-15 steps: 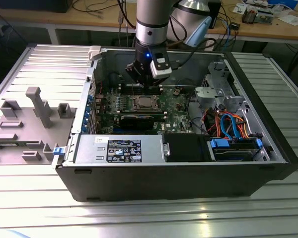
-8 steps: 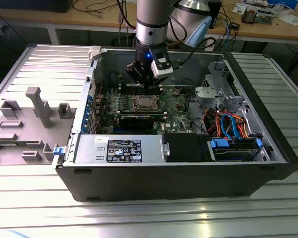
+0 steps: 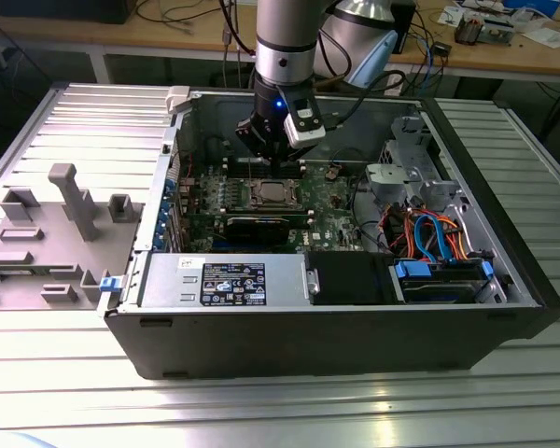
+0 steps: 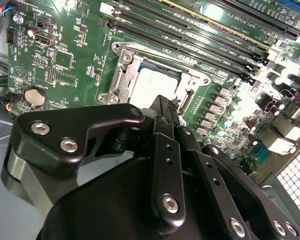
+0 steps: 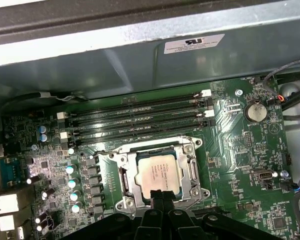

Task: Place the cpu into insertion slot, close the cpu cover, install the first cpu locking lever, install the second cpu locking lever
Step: 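Install the first cpu locking lever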

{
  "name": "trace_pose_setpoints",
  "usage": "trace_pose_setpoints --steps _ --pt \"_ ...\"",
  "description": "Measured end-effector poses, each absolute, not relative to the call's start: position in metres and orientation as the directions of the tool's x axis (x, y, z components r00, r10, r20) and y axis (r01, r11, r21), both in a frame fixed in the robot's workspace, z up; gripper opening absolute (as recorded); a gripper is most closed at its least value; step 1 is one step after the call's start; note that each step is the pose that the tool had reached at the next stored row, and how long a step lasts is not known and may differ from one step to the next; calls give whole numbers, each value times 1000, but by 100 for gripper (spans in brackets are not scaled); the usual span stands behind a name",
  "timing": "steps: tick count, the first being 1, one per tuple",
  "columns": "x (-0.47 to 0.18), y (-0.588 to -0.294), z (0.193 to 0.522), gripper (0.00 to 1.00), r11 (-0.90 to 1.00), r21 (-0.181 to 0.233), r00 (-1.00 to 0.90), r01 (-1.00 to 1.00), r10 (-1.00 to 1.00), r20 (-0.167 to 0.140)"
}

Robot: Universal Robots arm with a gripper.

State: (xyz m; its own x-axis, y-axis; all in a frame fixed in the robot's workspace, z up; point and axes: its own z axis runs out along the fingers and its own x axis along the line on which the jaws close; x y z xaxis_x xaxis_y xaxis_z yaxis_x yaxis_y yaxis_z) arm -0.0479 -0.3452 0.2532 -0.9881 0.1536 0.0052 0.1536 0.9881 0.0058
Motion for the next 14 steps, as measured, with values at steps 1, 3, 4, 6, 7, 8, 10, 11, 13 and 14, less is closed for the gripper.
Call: trace_pose_setpoints --steps 1,3,4,6,7,8,10,11,13,14 --pt "-48 -345 253 11 988 6 -988 154 154 5" --pt "-48 -345 253 11 988 6 -988 153 152 5" --pt "-48 -345 253 11 990 6 -990 144 144 5" --pt "-48 -345 253 11 997 6 -997 77 77 5" --pt "-48 -345 253 11 997 6 -997 74 74 5" --pt "-48 -345 254 11 997 6 -997 72 72 4" --pt "-48 -345 258 11 997 6 -997 71 71 4" --pt "-48 -345 260 11 997 6 -997 71 71 3" --pt "-48 -345 260 11 997 6 -997 71 71 2" --pt "-48 -345 260 11 997 6 -997 71 71 2"
